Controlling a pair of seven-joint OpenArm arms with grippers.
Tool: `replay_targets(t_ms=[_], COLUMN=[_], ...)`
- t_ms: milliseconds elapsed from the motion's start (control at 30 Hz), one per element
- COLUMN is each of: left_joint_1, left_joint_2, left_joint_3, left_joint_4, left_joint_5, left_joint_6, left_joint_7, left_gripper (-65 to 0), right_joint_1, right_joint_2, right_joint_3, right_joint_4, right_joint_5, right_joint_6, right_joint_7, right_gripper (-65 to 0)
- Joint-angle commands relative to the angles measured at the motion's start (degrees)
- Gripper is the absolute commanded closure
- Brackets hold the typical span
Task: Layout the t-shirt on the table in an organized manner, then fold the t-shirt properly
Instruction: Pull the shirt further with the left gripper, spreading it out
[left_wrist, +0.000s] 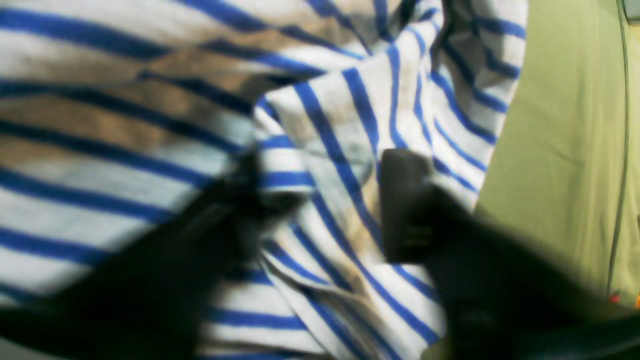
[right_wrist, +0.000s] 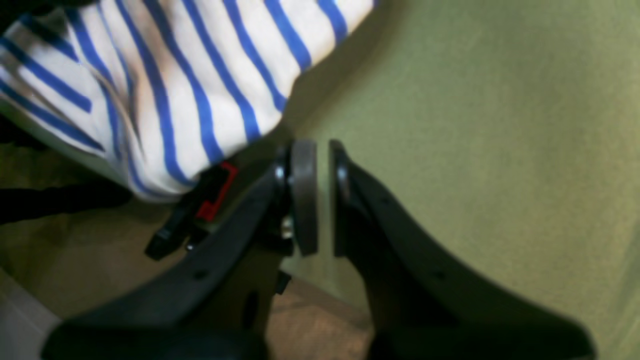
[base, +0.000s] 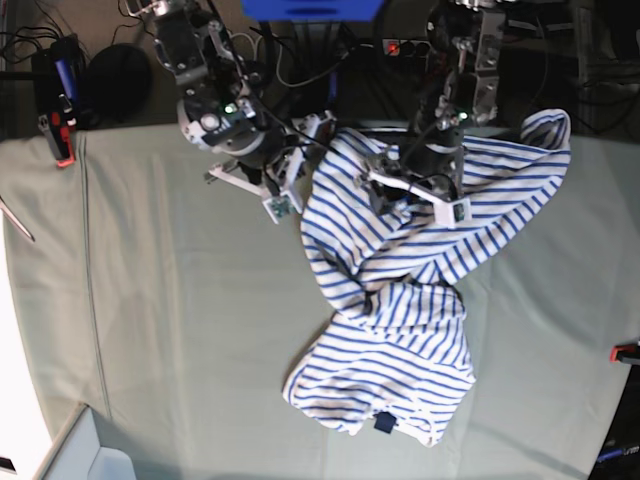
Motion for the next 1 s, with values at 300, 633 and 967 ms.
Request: replay_targets(t_ms=[300,633,967], left_joint_1=[0.0,2.6,-4.7], left_joint_2=[-1.2,-2.3,-12.1], left_joint_3=[-0.3,-0.9,-13.9], left_joint_4=[1.1,17.3,27.2], left_joint_5=[-1.0,-0.5,-1.2], left_joint_6=[-0.4,-0.8,-0.5], left_joint_7=[-0.8,-1.2,-1.0], left_gripper=[0.0,-0.3,-0.2], right_joint_1=[0.5,0.0,-2.2], right_joint_2=[0.0,2.6,3.7], right_joint_3=[-0.1,0.1,3.5], right_joint_4=[1.2,4.5,14.0], right_joint_5=[0.4,0.4,0.4], right_joint_6=[1.0,1.0,1.0], right_joint_7=[0.8,0.8,0.8], right_gripper=[-6.0,-6.2,-6.2])
